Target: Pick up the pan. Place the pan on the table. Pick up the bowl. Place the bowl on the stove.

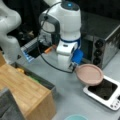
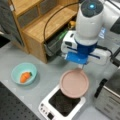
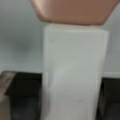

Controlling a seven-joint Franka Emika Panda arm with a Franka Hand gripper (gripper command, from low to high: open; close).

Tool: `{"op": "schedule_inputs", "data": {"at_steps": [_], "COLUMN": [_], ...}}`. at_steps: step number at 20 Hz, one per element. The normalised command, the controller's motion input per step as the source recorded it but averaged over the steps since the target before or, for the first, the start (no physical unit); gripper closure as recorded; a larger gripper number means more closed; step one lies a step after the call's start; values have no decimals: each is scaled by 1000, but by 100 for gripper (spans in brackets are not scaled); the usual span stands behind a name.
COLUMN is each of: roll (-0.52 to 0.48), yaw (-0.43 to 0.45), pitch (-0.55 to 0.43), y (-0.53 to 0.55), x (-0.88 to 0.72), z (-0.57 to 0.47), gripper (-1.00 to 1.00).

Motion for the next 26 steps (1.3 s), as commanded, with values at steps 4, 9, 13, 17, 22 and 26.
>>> {"op": "schedule_inputs", "data": {"at_steps": [4,9,13,17,22,26], "roll": [227,212,177,152,148,118], "yaw": [0,-102,-104,-45,-36,-275], "pitch": [-169,-174,-180,-181,-171,-226], "y": [-274,-261,-121,-24,-14,-32], "x": [-407,-448,-376,-208,-135,-218], "z": [-84,-68,-55,-62,-53,-100], "gripper": [100,100,100,100,100,100]}}
